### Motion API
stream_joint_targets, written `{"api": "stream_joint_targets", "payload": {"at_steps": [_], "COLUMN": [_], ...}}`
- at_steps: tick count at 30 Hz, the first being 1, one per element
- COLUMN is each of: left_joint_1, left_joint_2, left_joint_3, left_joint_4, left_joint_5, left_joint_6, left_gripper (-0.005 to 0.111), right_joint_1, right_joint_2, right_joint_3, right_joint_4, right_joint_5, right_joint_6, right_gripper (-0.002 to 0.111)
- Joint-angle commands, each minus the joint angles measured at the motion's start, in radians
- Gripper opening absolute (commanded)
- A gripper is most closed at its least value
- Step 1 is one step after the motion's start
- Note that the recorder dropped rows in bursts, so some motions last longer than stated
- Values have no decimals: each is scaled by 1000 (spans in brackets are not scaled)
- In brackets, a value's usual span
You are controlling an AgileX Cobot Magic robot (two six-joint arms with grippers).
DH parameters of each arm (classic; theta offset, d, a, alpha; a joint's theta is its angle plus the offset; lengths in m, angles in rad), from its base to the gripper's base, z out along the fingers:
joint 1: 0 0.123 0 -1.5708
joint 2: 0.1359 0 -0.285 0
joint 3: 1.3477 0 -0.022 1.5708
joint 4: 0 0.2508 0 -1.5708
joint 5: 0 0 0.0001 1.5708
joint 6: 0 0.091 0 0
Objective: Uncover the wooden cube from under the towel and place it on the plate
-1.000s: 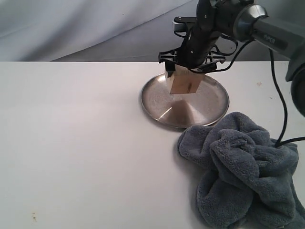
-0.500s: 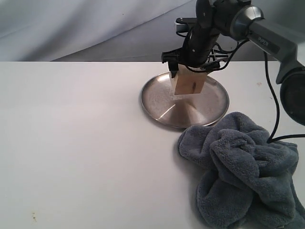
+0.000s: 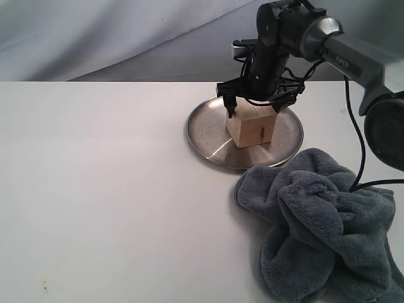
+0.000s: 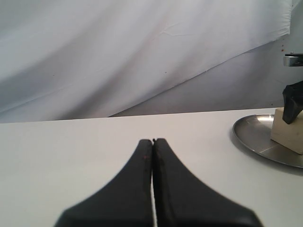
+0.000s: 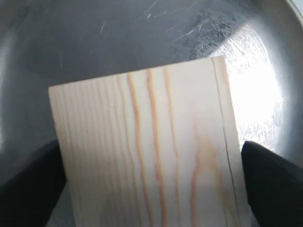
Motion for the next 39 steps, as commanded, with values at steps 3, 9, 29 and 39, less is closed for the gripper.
{"api": "stream_joint_targets", "payload": {"at_steps": [3,9,29,39], "left_joint_1": [-5,-5,-5,-5], "left_joint_2": [-4,-4,-4,-4], "left_joint_3": [4,4,4,4], "left_joint_4": [-2,-2,-2,-2], "left_joint_5": [-3,-3,-3,-3], "left_joint_6": [-3,-3,-3,-3], "left_gripper": [0,0,0,0], "right_joint_1": [-2,-2,109,113], "right_joint_2": [-25,-90,-402,-802], "right_joint_3": [-9,-9,433,1003], "right_joint_4": [-8,-5,-107,-97], "right_joint_5": [6,29,29,-258], "right_joint_6": [-3,-3,-49,13], "right_gripper": [92,92,0,0]}}
